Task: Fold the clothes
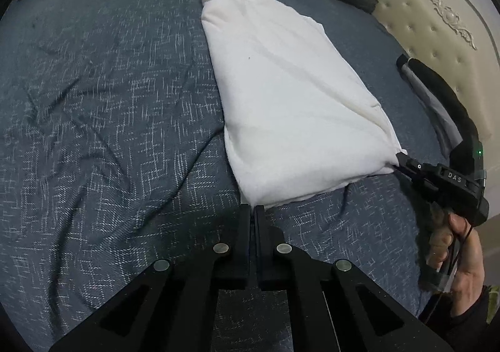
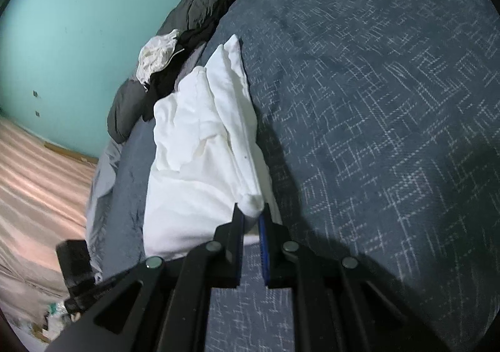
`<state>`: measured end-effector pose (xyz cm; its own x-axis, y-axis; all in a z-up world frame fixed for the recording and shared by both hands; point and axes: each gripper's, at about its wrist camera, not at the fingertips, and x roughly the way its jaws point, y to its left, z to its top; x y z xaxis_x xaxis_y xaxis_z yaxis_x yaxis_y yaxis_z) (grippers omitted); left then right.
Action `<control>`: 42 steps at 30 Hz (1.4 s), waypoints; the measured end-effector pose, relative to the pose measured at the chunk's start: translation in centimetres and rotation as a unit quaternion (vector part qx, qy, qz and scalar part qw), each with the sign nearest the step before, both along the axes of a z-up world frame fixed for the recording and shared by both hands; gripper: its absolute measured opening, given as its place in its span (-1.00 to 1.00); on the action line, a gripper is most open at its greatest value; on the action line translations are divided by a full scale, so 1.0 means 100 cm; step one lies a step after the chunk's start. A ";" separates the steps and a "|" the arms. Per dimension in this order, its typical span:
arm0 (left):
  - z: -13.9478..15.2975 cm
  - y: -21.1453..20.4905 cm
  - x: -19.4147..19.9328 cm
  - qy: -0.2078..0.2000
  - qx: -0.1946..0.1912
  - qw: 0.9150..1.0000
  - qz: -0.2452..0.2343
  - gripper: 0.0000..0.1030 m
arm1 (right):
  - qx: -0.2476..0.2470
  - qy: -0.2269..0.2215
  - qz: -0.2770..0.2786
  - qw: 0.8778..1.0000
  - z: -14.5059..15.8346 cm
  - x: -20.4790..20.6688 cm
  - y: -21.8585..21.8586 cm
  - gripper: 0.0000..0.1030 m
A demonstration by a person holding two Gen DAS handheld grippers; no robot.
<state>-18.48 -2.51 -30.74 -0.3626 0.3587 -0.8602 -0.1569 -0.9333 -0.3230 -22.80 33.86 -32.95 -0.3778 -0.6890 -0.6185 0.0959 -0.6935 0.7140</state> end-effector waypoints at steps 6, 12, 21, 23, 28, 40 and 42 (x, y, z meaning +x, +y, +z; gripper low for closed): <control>0.020 -0.008 0.008 0.043 0.003 0.999 0.019 -0.96 | -0.016 -0.001 -0.012 1.000 -0.001 0.001 0.010 -0.81; 0.021 -0.011 -0.007 0.072 0.020 0.997 0.025 -0.95 | 0.015 0.002 -0.060 0.998 0.012 0.009 0.023 -0.73; 0.001 -0.013 -0.021 0.074 0.031 0.997 -0.002 -0.95 | -0.011 0.051 -0.055 0.997 0.040 -0.013 0.004 -0.27; 0.000 -0.017 -0.021 0.075 0.037 0.997 0.000 -0.95 | 0.014 0.053 -0.023 0.998 0.045 -0.029 -0.016 -0.27; -0.007 -0.021 -0.024 0.065 0.047 0.997 0.001 -0.95 | 0.083 0.069 0.047 0.993 0.067 -0.095 -0.062 -0.13; -0.017 -0.023 -0.034 0.048 0.058 0.997 0.004 -0.95 | 0.179 0.062 0.169 0.967 0.068 -0.231 -0.157 -0.10; -0.018 -0.021 -0.035 0.047 0.056 0.997 0.002 -0.95 | 0.189 0.062 0.179 0.963 0.063 -0.241 -0.168 -0.10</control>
<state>-21.98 -4.58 -32.53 -0.4414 0.4493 -0.7767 -0.1877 -0.8927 -0.4098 -46.87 17.02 -26.61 -0.2457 -0.5229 -0.8162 0.4458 -0.8086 0.3839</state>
